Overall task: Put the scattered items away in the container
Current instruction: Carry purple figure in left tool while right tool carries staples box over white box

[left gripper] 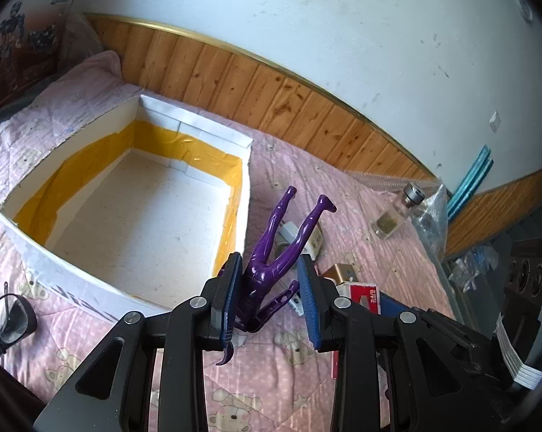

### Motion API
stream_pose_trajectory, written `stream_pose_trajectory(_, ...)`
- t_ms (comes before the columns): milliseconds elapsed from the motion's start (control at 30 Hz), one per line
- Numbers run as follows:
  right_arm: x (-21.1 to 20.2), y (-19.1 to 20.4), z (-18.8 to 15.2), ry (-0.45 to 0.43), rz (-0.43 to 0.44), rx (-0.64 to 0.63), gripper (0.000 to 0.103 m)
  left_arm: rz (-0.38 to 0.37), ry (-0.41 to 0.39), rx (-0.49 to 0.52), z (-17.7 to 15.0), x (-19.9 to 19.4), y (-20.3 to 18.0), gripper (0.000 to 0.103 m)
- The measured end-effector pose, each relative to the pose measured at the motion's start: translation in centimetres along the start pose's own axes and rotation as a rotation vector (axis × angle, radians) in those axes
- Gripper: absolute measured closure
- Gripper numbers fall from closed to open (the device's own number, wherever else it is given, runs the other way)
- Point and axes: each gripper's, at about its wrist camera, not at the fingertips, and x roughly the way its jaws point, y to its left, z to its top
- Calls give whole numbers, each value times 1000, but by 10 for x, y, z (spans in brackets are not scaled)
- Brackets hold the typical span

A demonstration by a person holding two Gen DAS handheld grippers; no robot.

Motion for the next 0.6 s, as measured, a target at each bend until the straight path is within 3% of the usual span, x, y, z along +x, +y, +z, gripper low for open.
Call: stream_pose_trajectory(600,10,38,40,-15,56,-91,59,34,-21,-105,29,-3,32,71)
